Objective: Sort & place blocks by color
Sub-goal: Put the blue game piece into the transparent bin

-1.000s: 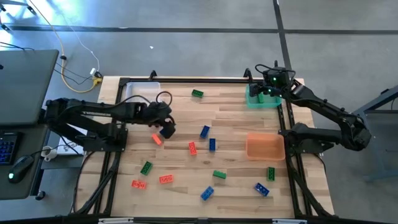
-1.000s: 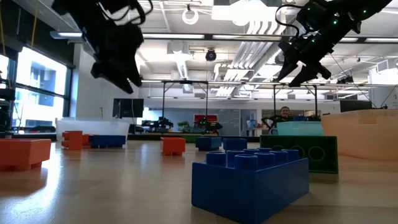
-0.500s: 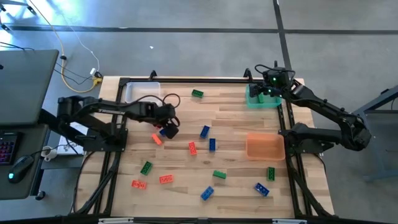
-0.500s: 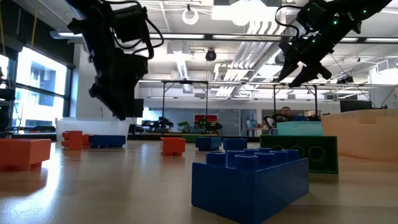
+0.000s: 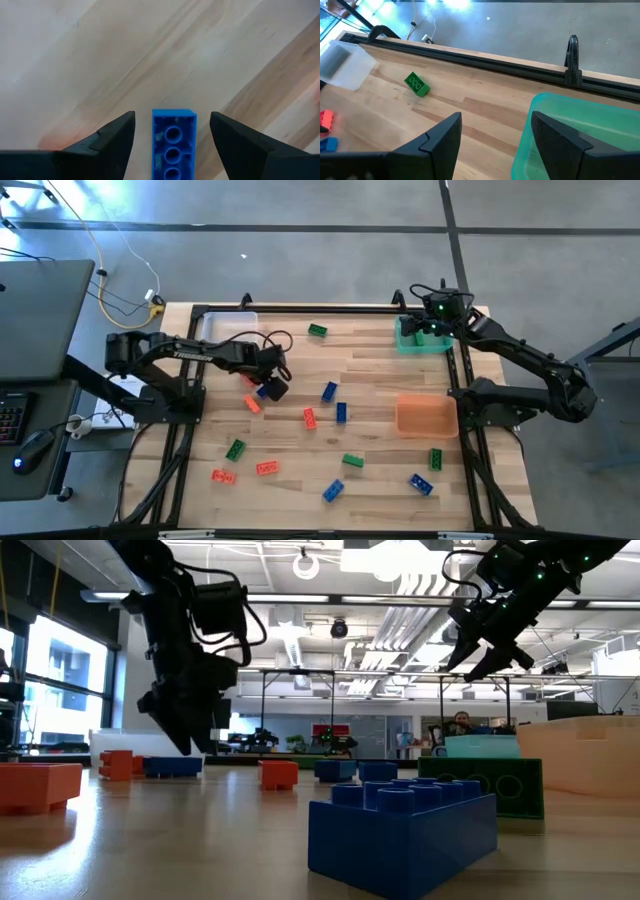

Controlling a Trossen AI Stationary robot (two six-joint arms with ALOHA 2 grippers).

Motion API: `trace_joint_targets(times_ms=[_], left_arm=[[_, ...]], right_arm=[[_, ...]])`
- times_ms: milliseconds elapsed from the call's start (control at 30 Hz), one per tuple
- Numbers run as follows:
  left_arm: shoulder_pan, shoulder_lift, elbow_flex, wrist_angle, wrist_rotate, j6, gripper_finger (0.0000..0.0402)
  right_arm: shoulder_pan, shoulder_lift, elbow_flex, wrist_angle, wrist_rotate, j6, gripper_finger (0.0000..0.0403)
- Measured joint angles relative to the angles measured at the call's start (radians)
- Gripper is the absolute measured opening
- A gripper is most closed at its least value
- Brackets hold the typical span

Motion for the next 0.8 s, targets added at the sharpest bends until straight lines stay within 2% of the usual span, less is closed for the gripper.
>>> trace_joint_targets(times_ms=[233,533,667,800], left_arm=[[0.000,0.038,0.000,-0.012,0.033,0.000,0.0246],[-0.003,0.093,0.000,-0.035,0.028,0.001,0.0242],[-0.003,0.097,0.000,-0.036,0.024,0.001,0.0209],[-0.003,0.097,0.000,-0.040,0.019,0.032,0.0140]], right_arm=[[0.000,0.000,0.000,0.000,0.000,-0.001,0.0226],[0.000,0.000,0.000,0.000,0.000,-0.002,0.0226],[0.000,0.000,0.000,0.009,0.000,-0.011,0.0226],[0.000,0.000,0.005,0.012,-0.002,-0.011,0.0226]])
